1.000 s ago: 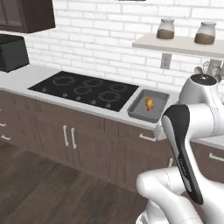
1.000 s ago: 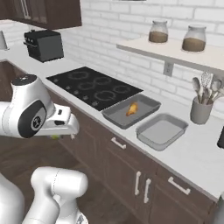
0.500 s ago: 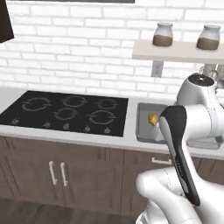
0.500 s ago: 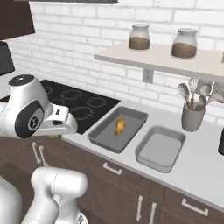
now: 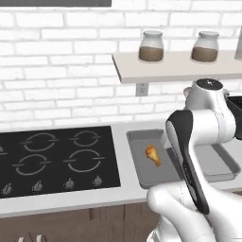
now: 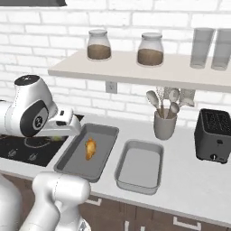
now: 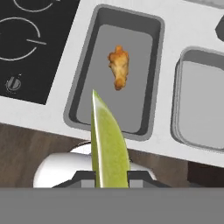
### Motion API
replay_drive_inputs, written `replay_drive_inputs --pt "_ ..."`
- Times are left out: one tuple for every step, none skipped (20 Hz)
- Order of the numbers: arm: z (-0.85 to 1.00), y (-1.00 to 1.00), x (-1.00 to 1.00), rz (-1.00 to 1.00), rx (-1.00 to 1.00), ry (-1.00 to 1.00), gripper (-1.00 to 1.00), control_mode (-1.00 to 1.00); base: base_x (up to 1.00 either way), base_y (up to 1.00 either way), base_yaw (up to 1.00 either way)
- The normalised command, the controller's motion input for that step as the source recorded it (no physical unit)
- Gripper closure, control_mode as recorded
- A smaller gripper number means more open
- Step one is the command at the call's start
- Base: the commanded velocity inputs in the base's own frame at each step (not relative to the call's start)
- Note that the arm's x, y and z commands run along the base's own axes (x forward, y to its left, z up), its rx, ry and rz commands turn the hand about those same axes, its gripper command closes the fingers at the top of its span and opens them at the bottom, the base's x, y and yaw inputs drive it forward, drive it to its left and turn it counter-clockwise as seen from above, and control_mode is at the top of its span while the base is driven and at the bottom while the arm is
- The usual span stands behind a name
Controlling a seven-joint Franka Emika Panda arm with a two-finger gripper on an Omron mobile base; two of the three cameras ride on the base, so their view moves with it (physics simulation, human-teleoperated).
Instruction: Place one lemon wedge and one chicken drumstick in each tupperware on the nearby counter, to pack two identical lunches.
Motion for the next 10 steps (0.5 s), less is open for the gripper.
replay_drive_inputs --pt "-0.39 0.00 0.84 -0.08 0.04 0.00 1.00 -1.00 0.00 0.00 0.00" --pt "-0.51 0.09 0.75 -0.06 0.04 0.03 1.00 -1.00 0.00 0.00 0.00" --pt "-0.70 0.16 0.59 -0.03 0.02 0.06 1.00 -1.00 0.00 0.00 0.00" --pt "-0.87 0.00 0.22 0.00 0.03 0.08 1.00 -1.00 0.00 0.00 0.00" --pt "-1.00 0.00 0.00 0.00 0.04 0.10 1.00 -1.00 0.00 0.00 0.00" --pt "-1.00 0.00 0.00 0.00 0.03 0.10 1.00 -1.00 0.00 0.00 0.00" --pt "-1.00 -0.16 0.00 0.00 0.06 0.07 1.00 -1.00 0.00 0.00 0.00" --pt "-1.00 -0.36 0.00 0.00 0.09 0.05 1.00 -1.00 0.00 0.00 0.00" --pt "-1.00 -0.36 -0.13 0.00 0.12 0.03 1.00 -1.00 0.00 0.00 0.00" --pt "-1.00 -0.27 -0.19 0.00 0.12 0.02 1.00 -1.00 0.00 0.00 0.00"
